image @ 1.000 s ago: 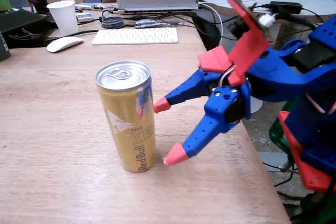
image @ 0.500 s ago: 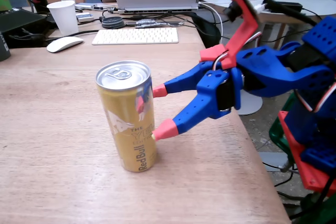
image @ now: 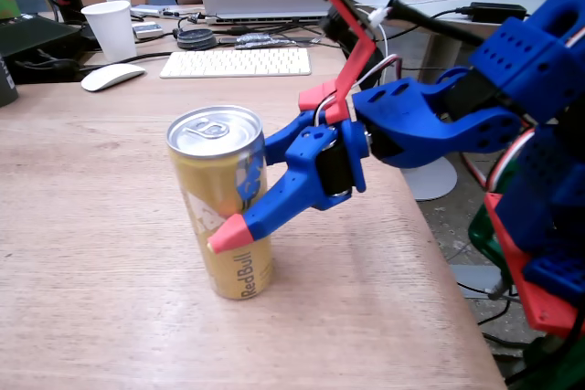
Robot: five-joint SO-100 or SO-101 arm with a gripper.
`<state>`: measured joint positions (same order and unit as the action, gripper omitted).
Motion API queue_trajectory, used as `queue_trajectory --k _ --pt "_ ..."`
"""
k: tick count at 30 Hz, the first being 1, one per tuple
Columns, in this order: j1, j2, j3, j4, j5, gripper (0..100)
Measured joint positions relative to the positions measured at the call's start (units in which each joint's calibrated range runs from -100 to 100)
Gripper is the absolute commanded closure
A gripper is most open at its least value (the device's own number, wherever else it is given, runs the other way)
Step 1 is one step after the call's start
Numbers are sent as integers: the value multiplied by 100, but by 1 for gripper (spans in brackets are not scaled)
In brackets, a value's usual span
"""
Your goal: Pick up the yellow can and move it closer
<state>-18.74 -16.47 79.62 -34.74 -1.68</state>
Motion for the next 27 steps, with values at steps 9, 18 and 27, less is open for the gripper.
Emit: queue_trajectory --k 9,18,27 --pt "-470 631 -505 -25 10 54" --pt "-517 1453 -613 -1275 59 54" --pt "-545 2222 -1533 -1308 29 57"
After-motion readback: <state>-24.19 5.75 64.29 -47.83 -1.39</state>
